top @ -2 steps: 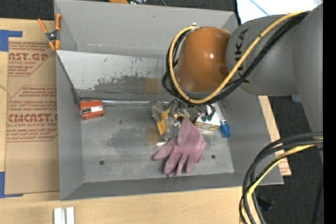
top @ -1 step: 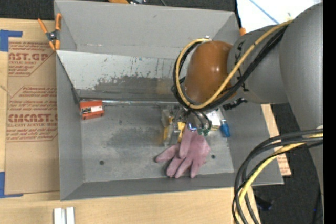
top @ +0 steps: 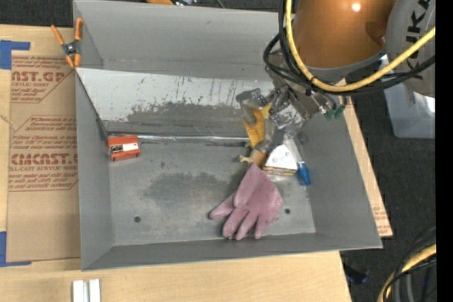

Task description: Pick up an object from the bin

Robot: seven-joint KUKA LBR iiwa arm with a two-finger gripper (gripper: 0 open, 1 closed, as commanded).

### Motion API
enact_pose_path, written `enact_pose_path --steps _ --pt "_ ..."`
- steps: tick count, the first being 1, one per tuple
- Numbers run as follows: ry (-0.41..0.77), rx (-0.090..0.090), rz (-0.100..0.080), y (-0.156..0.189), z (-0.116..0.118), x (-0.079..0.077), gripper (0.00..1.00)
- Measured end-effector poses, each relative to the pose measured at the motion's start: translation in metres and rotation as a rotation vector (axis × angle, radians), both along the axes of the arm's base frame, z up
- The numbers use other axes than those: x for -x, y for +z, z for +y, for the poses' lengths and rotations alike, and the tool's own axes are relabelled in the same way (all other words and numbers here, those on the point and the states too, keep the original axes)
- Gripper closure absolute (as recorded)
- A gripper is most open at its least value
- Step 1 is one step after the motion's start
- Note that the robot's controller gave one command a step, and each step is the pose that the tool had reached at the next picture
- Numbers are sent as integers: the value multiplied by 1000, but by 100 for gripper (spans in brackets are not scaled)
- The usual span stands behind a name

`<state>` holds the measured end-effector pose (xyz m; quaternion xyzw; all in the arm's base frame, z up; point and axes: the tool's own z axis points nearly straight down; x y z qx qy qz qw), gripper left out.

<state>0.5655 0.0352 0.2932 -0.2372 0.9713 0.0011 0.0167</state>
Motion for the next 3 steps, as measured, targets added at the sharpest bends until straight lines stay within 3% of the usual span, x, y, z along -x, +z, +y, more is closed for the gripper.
enact_pose_path --steps 2,3 --pt "35 2 5 -4 1 -1 100" --pt "316 7 2 48 -20 22 100"
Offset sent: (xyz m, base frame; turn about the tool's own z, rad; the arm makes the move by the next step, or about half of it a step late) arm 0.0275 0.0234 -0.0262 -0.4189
